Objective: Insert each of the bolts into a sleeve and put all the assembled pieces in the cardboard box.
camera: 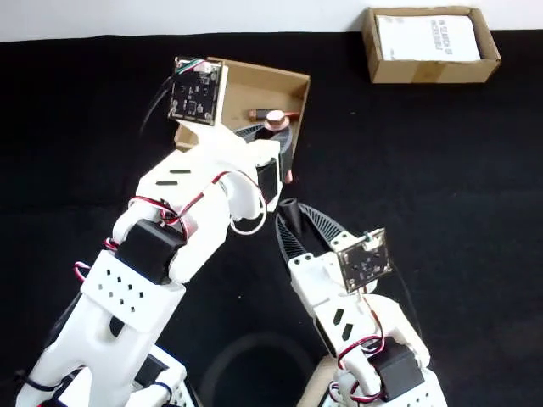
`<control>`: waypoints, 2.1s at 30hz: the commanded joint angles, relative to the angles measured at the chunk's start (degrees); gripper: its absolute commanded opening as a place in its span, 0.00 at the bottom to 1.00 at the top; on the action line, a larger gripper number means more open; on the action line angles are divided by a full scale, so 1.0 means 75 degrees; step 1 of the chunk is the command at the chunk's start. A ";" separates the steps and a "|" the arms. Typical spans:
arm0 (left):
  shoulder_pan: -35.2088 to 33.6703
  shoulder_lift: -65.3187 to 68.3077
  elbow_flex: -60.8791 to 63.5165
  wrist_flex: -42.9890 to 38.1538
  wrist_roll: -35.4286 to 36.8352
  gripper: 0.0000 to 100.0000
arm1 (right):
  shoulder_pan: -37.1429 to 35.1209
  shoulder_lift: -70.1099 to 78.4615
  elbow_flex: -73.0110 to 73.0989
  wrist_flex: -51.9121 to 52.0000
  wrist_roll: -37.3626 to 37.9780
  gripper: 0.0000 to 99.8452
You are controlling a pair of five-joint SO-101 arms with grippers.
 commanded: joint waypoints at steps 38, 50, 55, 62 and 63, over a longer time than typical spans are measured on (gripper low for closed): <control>0.0322 0.0463 -0.1002 0.0375 0.0645 0.01 | 0.0580 -0.0076 0.0475 -0.1319 -0.0023 0.01; 0.0463 0.0463 -0.0733 0.0469 0.0668 0.01 | 0.0580 -0.0018 0.0475 -0.1682 -0.0023 0.01; 0.0463 0.0463 -0.0018 0.0434 0.1207 0.01 | 0.0580 -0.0006 0.0475 -0.1999 -0.0012 0.01; 0.0627 0.0463 0.0170 0.0692 0.1266 0.01 | 0.0580 -0.0006 0.0463 -0.1987 0.0000 0.01; 0.0627 0.0463 0.0158 0.0821 0.1254 0.01 | 0.0580 -0.0006 0.0463 -0.1987 0.0000 0.01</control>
